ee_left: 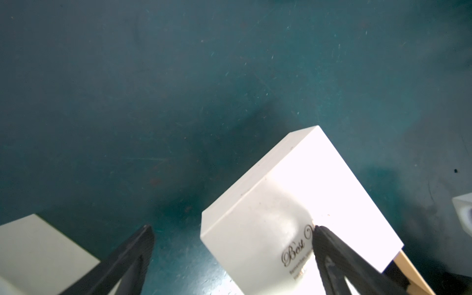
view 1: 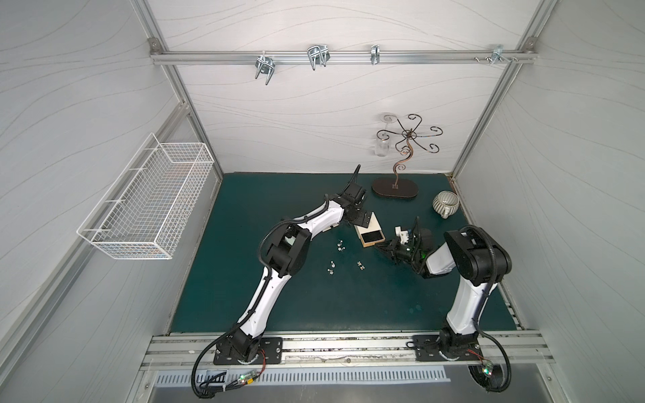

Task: Place the earrings into the drawer-style jewelry box
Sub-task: Open the drawer in the jewelry box.

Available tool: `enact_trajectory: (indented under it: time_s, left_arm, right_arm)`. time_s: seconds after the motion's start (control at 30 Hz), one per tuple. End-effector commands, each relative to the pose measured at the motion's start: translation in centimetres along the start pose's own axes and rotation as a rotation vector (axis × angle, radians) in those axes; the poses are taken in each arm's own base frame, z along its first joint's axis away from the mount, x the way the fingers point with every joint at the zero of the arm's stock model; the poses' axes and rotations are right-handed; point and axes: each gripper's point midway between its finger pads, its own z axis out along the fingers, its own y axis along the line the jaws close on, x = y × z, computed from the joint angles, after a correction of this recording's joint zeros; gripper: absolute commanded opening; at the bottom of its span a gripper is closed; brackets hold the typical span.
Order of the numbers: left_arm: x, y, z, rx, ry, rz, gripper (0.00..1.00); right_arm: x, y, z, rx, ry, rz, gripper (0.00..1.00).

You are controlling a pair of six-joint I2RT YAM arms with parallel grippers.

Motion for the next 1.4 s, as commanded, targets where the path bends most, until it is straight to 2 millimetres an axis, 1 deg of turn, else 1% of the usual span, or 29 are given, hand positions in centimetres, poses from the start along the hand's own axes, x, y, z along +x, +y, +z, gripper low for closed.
enact_trajectory:
  time_s: [0.0, 0.6, 0.8, 0.9, 1.03, 1.13, 1.17, 1.33, 1.37]
  left_arm:
    - [3.0, 2.2, 2.5, -0.069, 0.098, -0.007, 0.99]
    - [2.6, 2.2, 2.3, -0.063, 0.088, -0.005, 0.99]
    - [1.1, 1.6, 1.1, -0.040, 0.047, -0.010, 0.99]
    - [0.3, 1.2, 0.5, -0.029, 0.028, -0.010, 0.99]
    - [-0.7, 0.9, -0.4, -0.018, 0.000, -0.007, 0.99]
    - [-1.3, 0.6, -1.1, -0.005, -0.019, -0.005, 0.99]
    - [-1.6, 0.5, -1.4, 0.001, -0.026, -0.007, 0.99]
    - [-2.5, -0.2, -2.7, 0.029, -0.058, -0.010, 0.99]
    - [-2.9, -0.3, -3.3, 0.034, -0.071, -0.013, 0.99]
  right_arm:
    - [1.0, -0.2, -0.5, 0.012, 0.020, 0.012, 0.00]
    - [1.8, -0.7, -1.0, 0.022, 0.027, 0.020, 0.00]
    - [1.7, -0.7, -1.0, 0.026, 0.022, 0.021, 0.01]
    - [1.8, -0.7, -1.1, 0.030, 0.025, 0.020, 0.08]
    - [1.8, -0.4, -1.2, 0.031, 0.026, 0.012, 0.23]
    - [1.8, -0.5, -1.4, 0.050, 0.025, 0.007, 0.40]
    - [1.8, -0.5, -1.5, 0.057, 0.025, 0.003, 0.42]
    - [2.0, 0.0, -2.1, 0.080, 0.030, -0.028, 0.45]
    - [2.1, 0.1, -2.2, 0.088, 0.030, -0.037, 0.46]
